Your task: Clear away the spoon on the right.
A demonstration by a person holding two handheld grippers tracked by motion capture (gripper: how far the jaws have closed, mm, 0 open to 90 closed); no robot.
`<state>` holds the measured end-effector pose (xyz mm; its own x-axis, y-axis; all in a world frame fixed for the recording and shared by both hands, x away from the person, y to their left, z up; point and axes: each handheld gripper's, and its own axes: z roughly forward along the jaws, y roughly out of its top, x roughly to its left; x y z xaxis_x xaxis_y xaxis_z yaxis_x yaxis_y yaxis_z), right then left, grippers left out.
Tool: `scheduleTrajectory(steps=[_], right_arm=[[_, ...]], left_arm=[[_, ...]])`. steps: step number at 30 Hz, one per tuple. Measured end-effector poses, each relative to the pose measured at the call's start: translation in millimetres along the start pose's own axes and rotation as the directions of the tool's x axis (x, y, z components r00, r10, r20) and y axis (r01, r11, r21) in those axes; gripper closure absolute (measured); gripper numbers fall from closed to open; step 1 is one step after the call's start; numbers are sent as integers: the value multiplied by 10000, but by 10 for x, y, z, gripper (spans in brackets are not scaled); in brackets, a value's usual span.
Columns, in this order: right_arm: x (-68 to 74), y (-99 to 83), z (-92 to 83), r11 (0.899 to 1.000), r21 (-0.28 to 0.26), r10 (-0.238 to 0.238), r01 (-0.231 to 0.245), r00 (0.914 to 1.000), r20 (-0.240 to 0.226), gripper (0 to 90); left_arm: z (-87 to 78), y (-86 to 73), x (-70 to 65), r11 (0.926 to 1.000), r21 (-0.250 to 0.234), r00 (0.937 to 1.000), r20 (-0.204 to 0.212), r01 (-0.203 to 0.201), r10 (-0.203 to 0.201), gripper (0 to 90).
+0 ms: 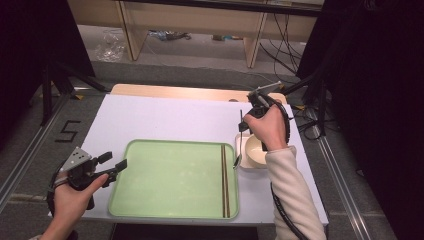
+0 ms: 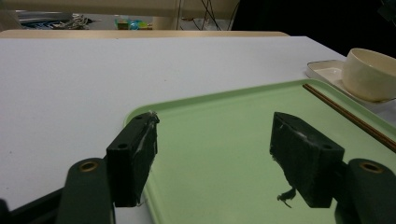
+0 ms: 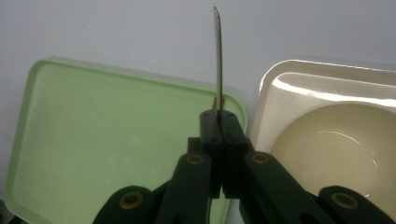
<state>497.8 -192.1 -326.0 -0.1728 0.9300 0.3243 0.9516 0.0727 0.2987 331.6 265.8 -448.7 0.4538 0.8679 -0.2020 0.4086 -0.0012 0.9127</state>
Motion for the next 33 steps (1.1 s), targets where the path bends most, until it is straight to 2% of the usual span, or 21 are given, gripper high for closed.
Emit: scheduleTrajectory(steps=[1,2,3,4,5,6,7,9,10,13,14,17,18,20,24,25,27,30,31,32,33], right_arm=[[2,-1,12,9998,47,-168,168,9999,-2,900],[18,-4,25,10000,39,-87,87,10000,-6,900],[16,-5,38,9996,31,-292,292,9996,10,900],[32,-6,40,9996,198,-181,181,9998,8,900],[73,-11,38,9985,476,256,-254,9997,-36,900],[75,-13,50,9989,460,117,-117,9999,5,900],[97,-17,64,9980,588,237,-234,9997,-45,900],[104,-20,89,9978,667,26,-26,10000,7,900],[131,-24,108,9969,770,142,-139,9999,-25,900],[139,-29,161,9959,839,-343,340,9994,23,900],[172,-35,166,9947,1027,17,-14,10000,-29,900],[172,-43,213,9929,1093,-469,462,9989,37,900],[215,-48,219,9920,1258,-67,58,10000,70,900],[211,-53,243,9912,1275,-384,364,9992,126,900],[249,-61,280,9875,1556,-262,236,9995,147,900],[229,-66,295,9872,1502,-563,543,9984,91,900],[251,-70,311,9869,1555,-465,436,9988,154,900],[262,-85,362,9851,1484,-898,865,9958,158,900],[281,-86,372,9841,1563,-879,845,9960,153,900],[322,-90,369,9808,1903,-468,426,9987,179,900],[330,-94,386,9798,1911,-625,582,9979,170,900]], left_arm=[[0,1,0,10000,-4,10000,1,5,-5,319],[0,1,-1,10000,-9,10000,1,9,-9,319],[0,1,0,10000,-7,10000,1,4,-4,319],[-1,0,0,10000,-1,10000,-2,4,-4,319],[-1,0,0,10000,0,10000,3,-1,1,319],[-1,0,0,10000,0,10000,-2,-1,1,319],[0,1,0,10000,-4,10000,2,1,-1,319],[0,1,1,10000,1,10000,0,-3,3,319],[0,1,1,10000,-2,10000,3,2,-2,319],[-2,1,1,10000,-4,10000,1,6,-6,319],[-2,1,2,10000,-7,10000,-2,8,-8,319],[-1,1,1,10000,-2,10000,5,-1,1,319],[-1,1,1,10000,-1,10000,5,-2,2,319],[-1,0,1,10000,1,10000,6,0,0,319],[-2,1,1,10000,-14,10000,4,14,-14,319],[-1,1,1,10000,-6,10000,3,10,-10,319],[-1,1,1,10000,-4,10000,4,3,-3,319],[-3,2,2,10000,-22,10000,-2,17,-17,319],[-3,0,-2,10000,-28,10000,-4,95,-95,319],[-1,-1,-4,9998,-40,9998,-22,174,-174,319],[-1,-2,-3,9998,-44,9999,-15,171,-171,319]])
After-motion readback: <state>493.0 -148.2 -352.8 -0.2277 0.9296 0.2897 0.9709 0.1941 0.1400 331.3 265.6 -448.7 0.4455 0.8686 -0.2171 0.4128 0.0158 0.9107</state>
